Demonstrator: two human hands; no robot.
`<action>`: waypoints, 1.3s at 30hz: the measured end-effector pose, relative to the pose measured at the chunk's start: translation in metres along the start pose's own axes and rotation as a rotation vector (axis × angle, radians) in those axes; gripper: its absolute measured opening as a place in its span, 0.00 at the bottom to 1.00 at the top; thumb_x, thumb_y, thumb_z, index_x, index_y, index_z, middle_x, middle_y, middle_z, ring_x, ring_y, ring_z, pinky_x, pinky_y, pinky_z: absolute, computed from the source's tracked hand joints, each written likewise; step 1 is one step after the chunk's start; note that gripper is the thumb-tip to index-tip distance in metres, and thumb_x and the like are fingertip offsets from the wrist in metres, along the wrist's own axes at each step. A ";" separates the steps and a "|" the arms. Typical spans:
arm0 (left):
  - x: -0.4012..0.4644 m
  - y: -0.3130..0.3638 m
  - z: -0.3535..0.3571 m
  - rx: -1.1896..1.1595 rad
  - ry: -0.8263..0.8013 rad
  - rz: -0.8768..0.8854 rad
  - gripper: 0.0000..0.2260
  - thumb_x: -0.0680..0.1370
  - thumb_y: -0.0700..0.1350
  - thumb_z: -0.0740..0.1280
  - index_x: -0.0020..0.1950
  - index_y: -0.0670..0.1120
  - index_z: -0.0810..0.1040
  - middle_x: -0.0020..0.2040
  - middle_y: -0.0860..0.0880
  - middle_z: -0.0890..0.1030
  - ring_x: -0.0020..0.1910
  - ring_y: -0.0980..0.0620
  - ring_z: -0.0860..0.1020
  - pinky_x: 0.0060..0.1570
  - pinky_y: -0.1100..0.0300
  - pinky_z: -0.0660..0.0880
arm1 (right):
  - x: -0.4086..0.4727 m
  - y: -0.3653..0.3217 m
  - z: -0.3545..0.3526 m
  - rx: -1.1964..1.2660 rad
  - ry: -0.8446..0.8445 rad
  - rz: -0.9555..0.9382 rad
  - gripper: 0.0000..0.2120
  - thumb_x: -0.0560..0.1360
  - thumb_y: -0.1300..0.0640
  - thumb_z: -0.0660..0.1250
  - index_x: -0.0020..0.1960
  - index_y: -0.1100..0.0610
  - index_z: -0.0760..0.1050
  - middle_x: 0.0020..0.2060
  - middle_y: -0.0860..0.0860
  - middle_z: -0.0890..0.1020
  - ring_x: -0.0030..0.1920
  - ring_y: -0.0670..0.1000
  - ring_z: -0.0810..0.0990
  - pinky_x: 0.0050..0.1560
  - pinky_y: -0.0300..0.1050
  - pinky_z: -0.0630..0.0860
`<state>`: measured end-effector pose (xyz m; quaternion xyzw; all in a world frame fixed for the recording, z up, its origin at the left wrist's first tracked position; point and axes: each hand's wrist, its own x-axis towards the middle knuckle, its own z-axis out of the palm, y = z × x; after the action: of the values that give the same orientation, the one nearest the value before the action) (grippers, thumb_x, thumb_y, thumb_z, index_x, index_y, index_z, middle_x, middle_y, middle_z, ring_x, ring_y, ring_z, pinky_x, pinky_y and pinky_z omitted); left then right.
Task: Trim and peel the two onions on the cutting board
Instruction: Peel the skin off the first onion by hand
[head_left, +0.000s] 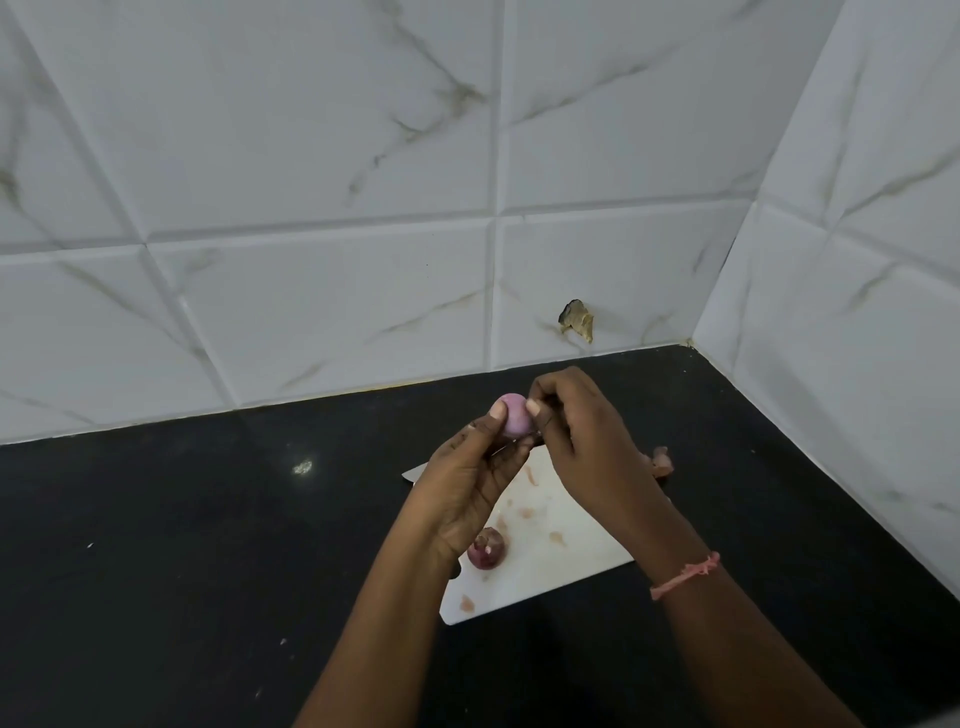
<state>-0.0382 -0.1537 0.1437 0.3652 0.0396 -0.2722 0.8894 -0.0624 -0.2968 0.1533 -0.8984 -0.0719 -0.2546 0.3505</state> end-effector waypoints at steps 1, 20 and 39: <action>0.000 0.000 0.000 -0.002 -0.011 -0.007 0.20 0.73 0.46 0.71 0.60 0.35 0.80 0.55 0.38 0.84 0.49 0.49 0.85 0.49 0.62 0.82 | 0.000 0.004 0.000 -0.046 0.006 0.034 0.02 0.80 0.60 0.62 0.50 0.56 0.73 0.45 0.45 0.73 0.46 0.43 0.74 0.45 0.34 0.72; 0.002 0.002 0.002 0.025 -0.001 -0.028 0.22 0.83 0.54 0.60 0.62 0.36 0.79 0.54 0.37 0.84 0.50 0.47 0.84 0.51 0.58 0.82 | -0.007 -0.003 0.002 0.326 -0.034 0.107 0.17 0.80 0.53 0.64 0.68 0.50 0.72 0.61 0.43 0.78 0.61 0.42 0.76 0.57 0.35 0.75; 0.000 0.003 0.010 0.571 0.109 0.235 0.22 0.86 0.54 0.53 0.49 0.43 0.82 0.39 0.44 0.86 0.38 0.51 0.82 0.38 0.60 0.79 | -0.013 -0.001 0.010 0.208 0.024 -0.079 0.21 0.70 0.63 0.76 0.62 0.54 0.79 0.56 0.44 0.83 0.58 0.42 0.79 0.55 0.31 0.75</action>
<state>-0.0380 -0.1592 0.1529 0.6164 -0.0336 -0.1475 0.7728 -0.0700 -0.2882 0.1409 -0.8505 -0.1291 -0.2700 0.4326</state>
